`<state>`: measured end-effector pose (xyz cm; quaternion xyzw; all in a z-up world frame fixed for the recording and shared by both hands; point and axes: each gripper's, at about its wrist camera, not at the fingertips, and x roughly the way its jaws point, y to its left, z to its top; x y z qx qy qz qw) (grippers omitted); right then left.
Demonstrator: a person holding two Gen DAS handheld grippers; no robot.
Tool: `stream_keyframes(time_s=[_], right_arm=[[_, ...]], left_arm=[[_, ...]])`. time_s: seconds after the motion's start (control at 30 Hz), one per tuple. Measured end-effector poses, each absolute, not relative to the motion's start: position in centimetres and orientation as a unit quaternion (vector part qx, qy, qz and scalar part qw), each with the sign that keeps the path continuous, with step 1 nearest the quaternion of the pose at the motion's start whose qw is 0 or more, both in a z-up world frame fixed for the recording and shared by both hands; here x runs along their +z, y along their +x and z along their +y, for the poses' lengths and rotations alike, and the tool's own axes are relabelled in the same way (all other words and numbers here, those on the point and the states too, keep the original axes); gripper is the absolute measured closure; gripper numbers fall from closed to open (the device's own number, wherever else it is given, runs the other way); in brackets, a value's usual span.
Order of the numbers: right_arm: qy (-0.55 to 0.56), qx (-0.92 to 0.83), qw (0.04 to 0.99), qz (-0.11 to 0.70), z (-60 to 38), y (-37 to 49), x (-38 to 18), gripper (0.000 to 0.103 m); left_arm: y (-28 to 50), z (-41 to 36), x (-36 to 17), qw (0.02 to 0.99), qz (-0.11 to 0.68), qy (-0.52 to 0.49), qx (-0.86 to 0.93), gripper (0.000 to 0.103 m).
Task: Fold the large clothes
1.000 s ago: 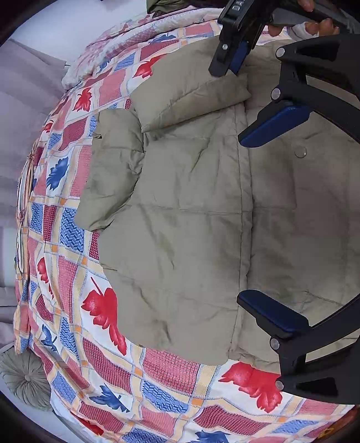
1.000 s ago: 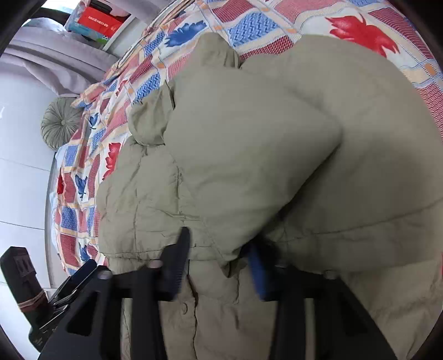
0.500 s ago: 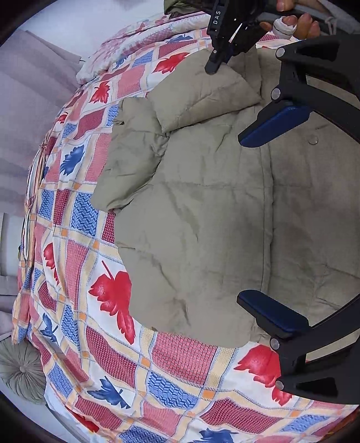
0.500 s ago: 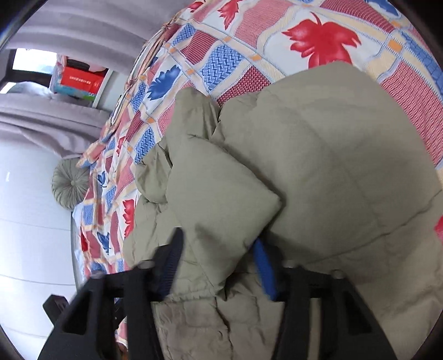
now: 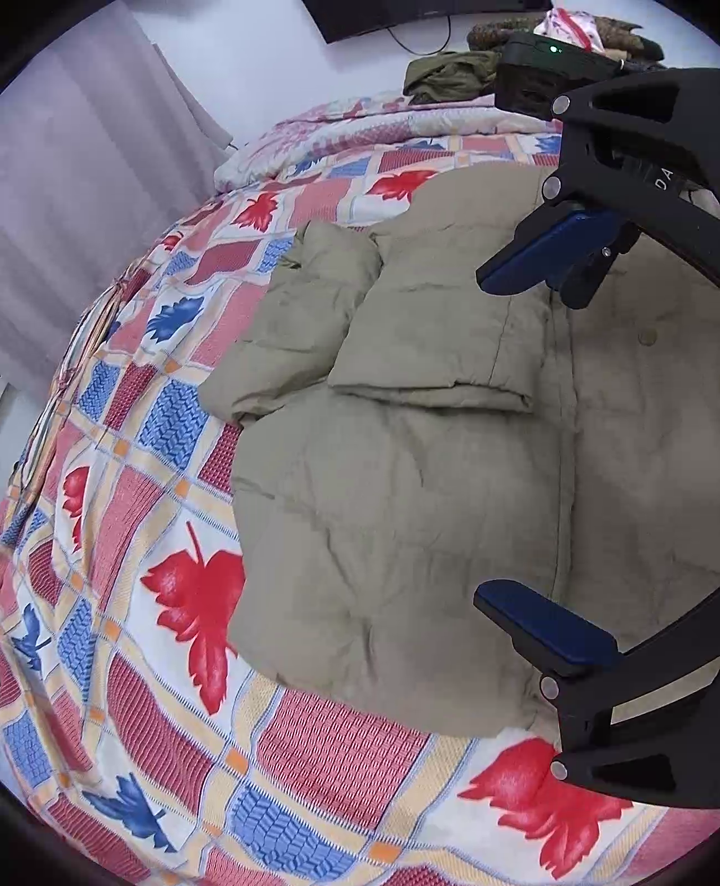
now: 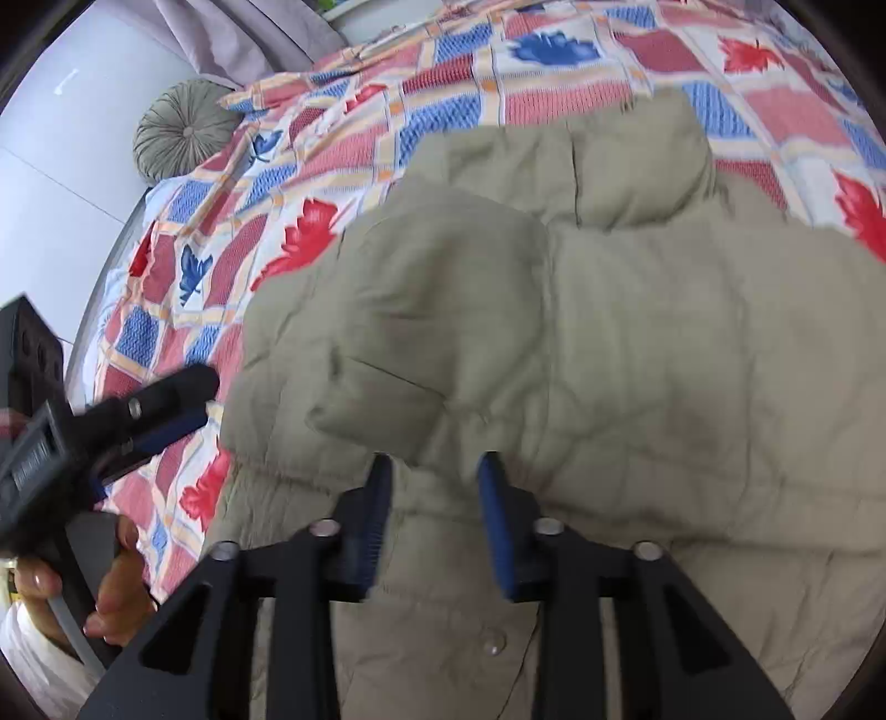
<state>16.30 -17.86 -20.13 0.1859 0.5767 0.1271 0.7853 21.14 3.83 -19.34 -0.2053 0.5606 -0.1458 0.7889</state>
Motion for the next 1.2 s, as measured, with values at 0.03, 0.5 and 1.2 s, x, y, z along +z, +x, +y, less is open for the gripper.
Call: stream_keyframes(time_s=[0.03, 0.5, 1.2], right_arm=[[0.192, 0.124, 0.784, 0.578, -18.5, 15.9, -20.3, 0.058], [0.212, -0.055, 0.785, 0.579, -34.5, 8.4, -21.7, 0.087], [0.13, -0.166, 0.808, 0.55, -38.1, 11.4, -23.6, 0.095]], left_arm=[[21.3, 3.2, -19.6, 0.785, 0.563, -0.209, -0.153, 0.0], [25.0, -8.0, -24.8, 0.744, 0.617, -0.141, -0.211, 0.081], [23.0, -3.6, -24.7, 0.798, 0.582, -0.072, -0.138, 0.092]])
